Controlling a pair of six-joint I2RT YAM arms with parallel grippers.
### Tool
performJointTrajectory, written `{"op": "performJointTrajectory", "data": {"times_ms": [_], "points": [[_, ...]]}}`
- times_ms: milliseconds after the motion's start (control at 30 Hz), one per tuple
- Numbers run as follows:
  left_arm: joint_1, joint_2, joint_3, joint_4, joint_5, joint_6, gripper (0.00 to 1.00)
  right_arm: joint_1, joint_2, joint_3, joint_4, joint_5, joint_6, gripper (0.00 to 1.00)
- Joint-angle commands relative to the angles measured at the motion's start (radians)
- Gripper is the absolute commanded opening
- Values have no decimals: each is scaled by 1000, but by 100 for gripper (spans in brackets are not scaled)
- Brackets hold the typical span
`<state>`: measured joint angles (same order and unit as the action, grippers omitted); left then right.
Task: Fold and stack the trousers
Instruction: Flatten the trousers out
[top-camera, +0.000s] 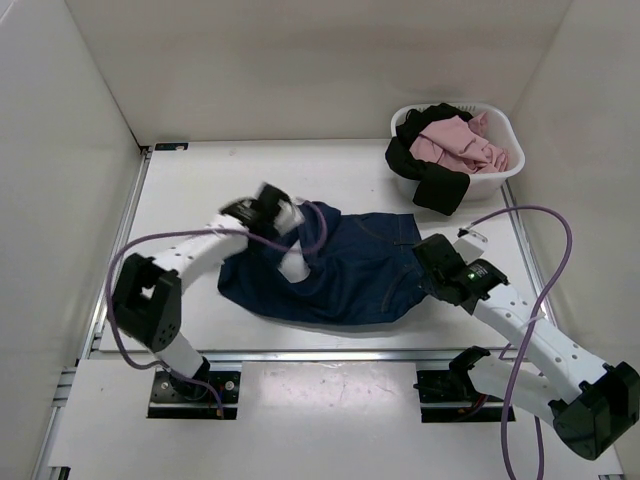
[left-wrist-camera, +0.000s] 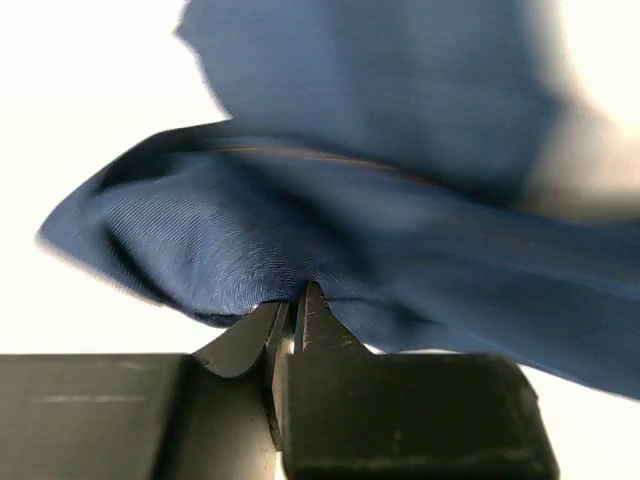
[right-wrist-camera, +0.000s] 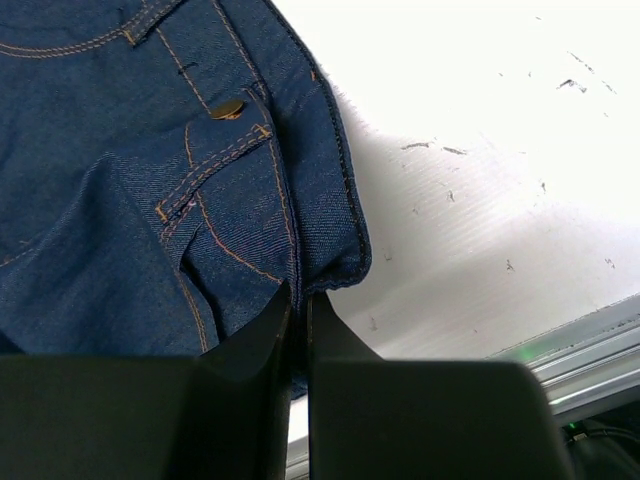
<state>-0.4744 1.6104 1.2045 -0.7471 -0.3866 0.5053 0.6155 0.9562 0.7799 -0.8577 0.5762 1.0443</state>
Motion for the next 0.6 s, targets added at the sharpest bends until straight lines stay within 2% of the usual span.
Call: {"op": "performJointTrajectory", "data": {"times_ms": [0, 100, 167, 200, 233, 333, 400, 500, 533, 567], "points": [[-137, 80, -154, -103, -75, 24, 14, -3, -23, -17, -12, 42, 22, 0], [-258, 108, -132, -123, 15, -10, 16, -3, -51, -28, -30, 42, 34, 0], [-324, 108, -109, -133, 69, -10, 31, -3, -60, -43, -30, 42, 45, 0], [-398, 96, -100, -144, 118, 2, 51, -3, -76, -54, -30, 42, 45, 0], [-433, 82, -89, -176, 141, 13, 61, -3, -85, -54, -40, 51, 54, 0], [-535, 25, -50, -222, 212, 24, 79, -3, -85, -54, -63, 63, 63, 0], [-535, -18, -5, -274, 271, 24, 81, -3, -85, -54, -76, 63, 63, 0], [-416, -111, 44, -288, 324, 24, 85, -3, -85, -64, -86, 73, 63, 0], [-329, -131, 44, -288, 301, 24, 90, -3, -85, -64, -86, 73, 63, 0], [-288, -171, 29, -288, 267, 41, 100, -3, -85, -64, -96, 73, 63, 0]]}}
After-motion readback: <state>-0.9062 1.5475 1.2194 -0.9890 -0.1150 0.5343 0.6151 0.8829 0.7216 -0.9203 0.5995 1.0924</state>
